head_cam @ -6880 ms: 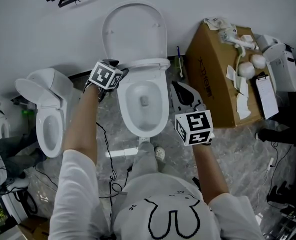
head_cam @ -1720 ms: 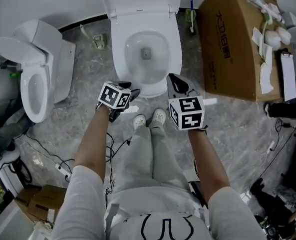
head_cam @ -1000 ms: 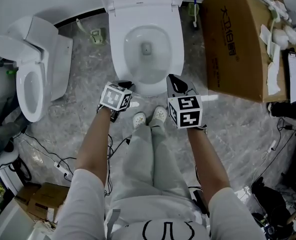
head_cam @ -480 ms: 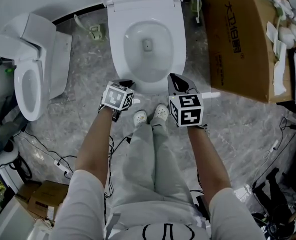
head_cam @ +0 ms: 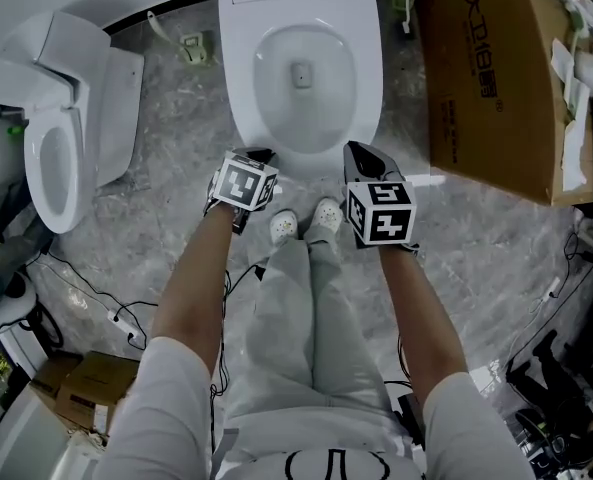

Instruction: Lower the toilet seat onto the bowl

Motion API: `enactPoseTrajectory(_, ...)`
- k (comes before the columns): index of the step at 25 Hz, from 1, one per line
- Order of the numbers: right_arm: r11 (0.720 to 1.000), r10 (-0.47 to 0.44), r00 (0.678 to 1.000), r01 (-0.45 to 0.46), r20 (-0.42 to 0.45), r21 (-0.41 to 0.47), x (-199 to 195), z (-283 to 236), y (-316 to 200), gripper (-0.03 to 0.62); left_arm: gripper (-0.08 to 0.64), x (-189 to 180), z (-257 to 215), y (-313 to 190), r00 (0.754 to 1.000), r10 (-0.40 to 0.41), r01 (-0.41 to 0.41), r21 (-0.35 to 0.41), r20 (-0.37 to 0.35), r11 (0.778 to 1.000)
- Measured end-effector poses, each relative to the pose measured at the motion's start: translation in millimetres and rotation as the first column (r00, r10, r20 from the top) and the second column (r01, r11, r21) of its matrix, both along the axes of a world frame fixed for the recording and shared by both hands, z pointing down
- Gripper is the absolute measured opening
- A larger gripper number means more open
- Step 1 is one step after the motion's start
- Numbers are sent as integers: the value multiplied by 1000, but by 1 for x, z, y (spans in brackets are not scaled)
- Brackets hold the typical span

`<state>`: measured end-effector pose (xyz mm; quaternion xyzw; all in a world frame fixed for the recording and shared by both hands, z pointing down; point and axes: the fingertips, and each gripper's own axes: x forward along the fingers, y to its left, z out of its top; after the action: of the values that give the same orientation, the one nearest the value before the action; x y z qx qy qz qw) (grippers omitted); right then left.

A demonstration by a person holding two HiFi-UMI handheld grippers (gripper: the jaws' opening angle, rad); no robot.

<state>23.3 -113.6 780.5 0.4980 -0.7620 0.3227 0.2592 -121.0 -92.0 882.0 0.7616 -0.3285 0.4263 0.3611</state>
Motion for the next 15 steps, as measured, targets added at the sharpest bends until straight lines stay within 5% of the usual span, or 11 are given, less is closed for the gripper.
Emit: enactPoseTrajectory(15,1000,-12,1000,12,-12,-19,-10,13,4,29,11,-3,10,0,999,29,-30,20,44,999)
